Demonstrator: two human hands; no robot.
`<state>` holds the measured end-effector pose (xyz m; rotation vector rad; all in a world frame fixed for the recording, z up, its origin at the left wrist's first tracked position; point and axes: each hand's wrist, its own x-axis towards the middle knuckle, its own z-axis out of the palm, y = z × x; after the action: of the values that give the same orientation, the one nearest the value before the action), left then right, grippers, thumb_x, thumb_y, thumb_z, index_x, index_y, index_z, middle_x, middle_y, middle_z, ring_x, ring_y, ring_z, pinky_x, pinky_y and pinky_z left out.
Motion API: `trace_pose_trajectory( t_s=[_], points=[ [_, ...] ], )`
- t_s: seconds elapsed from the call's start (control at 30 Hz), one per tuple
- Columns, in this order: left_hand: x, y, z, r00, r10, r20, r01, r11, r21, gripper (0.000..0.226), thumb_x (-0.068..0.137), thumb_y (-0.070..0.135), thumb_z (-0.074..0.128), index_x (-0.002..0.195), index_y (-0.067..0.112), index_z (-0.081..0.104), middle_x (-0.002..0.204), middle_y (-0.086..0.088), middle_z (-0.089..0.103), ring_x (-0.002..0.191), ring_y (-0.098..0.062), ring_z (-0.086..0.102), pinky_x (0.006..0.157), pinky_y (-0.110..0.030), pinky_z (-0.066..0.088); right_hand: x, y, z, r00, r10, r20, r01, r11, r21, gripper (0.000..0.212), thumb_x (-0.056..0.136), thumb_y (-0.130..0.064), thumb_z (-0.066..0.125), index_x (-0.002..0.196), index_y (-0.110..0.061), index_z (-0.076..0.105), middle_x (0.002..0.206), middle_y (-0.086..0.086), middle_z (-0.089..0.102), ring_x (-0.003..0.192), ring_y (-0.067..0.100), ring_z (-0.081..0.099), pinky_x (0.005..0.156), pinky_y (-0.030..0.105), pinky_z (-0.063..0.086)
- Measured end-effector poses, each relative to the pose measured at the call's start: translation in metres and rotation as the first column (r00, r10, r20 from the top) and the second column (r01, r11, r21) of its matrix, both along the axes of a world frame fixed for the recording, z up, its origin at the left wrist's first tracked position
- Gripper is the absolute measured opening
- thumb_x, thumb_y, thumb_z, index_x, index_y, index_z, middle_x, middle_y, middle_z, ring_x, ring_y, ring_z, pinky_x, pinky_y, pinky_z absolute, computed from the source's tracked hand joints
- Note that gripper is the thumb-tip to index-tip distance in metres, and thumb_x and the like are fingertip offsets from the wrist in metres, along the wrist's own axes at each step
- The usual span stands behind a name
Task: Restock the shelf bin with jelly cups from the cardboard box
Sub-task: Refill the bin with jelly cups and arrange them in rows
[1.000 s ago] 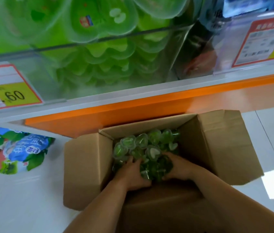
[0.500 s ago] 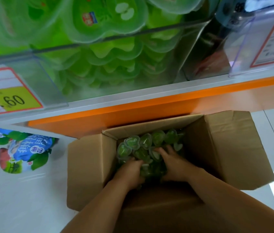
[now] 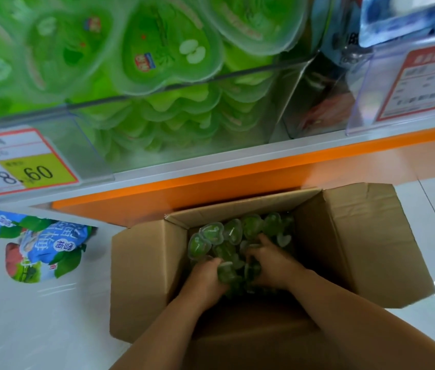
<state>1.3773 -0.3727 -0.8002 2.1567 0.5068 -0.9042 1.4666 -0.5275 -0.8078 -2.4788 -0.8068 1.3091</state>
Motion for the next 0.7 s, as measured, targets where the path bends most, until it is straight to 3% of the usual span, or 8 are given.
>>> trace_pose_trajectory(
  t_s=[0.13,0.27,0.47,0.57,0.7],
  points=[
    [-0.006,-0.011,-0.008,0.998,-0.062,0.023,0.063,0.998,-0.012,0.040,0.084,0.030,0.066,0.123,0.027,0.058,0.134,-0.002,0.047,0.120,-0.020,0.044,0.094,-0.021,0.034,0.010,-0.010,0.004,0.996,-0.086,-0.013,0.086,0.996,0.015,0.030,0.079,-0.020,0.072,0.106,-0.021,0.061,0.140,0.001,0.028,0.120,0.024,0.043,0.097,0.032,0.046],
    [-0.004,-0.016,-0.014,0.990,-0.141,0.010,0.141,0.990,0.027,0.047,0.085,0.025,0.066,0.130,0.026,0.053,0.143,-0.005,0.032,0.128,-0.024,0.038,0.107,-0.027,0.033,0.006,-0.016,0.002,0.989,-0.146,-0.033,0.148,0.988,0.036,0.022,0.079,-0.015,0.071,0.096,-0.025,0.060,0.139,-0.001,0.031,0.122,0.021,0.041,0.098,0.028,0.044],
    [-0.002,-0.017,-0.017,0.989,-0.150,0.010,0.150,0.989,-0.009,0.048,0.081,0.016,0.070,0.126,0.026,0.057,0.145,-0.002,0.029,0.130,-0.023,0.039,0.108,-0.025,0.030,0.005,-0.015,0.003,0.982,-0.166,-0.088,0.168,0.986,0.021,0.033,0.083,-0.024,0.068,0.115,-0.021,0.060,0.140,0.004,0.028,0.123,0.023,0.041,0.099,0.029,0.043],
    [0.000,-0.018,-0.015,0.994,-0.112,0.005,0.112,0.994,0.011,0.043,0.081,0.017,0.068,0.122,0.028,0.059,0.139,-0.003,0.039,0.123,-0.022,0.045,0.106,-0.029,0.036,0.002,-0.006,0.001,0.993,-0.097,-0.060,0.097,0.995,-0.001,0.056,0.084,-0.033,0.067,0.135,-0.026,0.046,0.146,0.006,0.018,0.128,0.027,0.039,0.106,0.030,0.037],
    [0.004,-0.019,-0.013,0.995,-0.085,-0.053,0.086,0.996,0.015,0.046,0.077,0.018,0.070,0.120,0.029,0.059,0.127,-0.007,0.054,0.113,-0.024,0.054,0.097,-0.038,0.046,-0.001,-0.003,-0.001,0.998,0.018,-0.054,-0.018,1.000,-0.013,0.065,0.085,-0.035,0.065,0.142,-0.030,0.035,0.154,0.007,0.004,0.139,0.030,0.025,0.113,0.031,0.029]
  ],
)
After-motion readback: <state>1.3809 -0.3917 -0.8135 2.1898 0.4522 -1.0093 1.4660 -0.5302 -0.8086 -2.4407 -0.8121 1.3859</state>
